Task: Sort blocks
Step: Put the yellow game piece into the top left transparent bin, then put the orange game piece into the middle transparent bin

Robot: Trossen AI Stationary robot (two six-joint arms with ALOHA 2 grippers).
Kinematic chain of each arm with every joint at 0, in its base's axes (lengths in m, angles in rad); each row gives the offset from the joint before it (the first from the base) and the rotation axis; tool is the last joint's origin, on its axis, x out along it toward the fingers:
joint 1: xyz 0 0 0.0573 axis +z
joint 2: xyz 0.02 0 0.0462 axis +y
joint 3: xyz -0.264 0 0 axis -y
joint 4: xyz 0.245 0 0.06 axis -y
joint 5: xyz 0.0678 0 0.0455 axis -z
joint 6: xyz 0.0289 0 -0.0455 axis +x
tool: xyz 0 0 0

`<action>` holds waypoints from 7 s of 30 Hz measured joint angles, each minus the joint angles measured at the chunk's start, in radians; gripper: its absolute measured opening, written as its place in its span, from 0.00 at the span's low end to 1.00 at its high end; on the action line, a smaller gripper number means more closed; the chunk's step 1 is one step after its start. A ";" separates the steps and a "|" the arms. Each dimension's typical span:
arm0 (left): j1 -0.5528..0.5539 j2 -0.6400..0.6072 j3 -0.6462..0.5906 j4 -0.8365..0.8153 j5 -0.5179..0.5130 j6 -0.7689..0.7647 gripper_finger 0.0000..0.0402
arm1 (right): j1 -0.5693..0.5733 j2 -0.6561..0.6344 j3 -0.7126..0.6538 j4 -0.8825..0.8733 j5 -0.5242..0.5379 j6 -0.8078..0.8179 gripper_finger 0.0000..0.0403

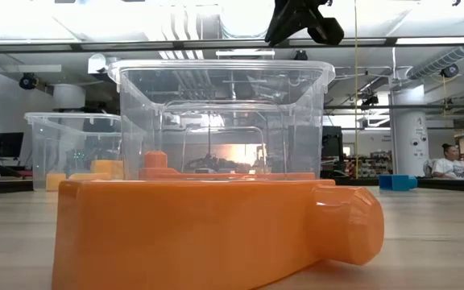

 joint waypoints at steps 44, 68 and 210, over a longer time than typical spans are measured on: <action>-0.015 0.038 -0.144 0.209 -0.005 -0.013 0.60 | 0.000 0.000 -0.042 0.000 0.000 0.024 0.07; 0.169 -0.165 0.112 -0.407 -0.374 -0.258 0.63 | -0.002 0.000 -0.042 0.000 -0.003 -0.068 0.07; 0.120 0.261 0.661 -0.187 -0.282 -0.782 0.45 | 0.525 -0.005 0.288 -0.404 -0.082 0.270 0.07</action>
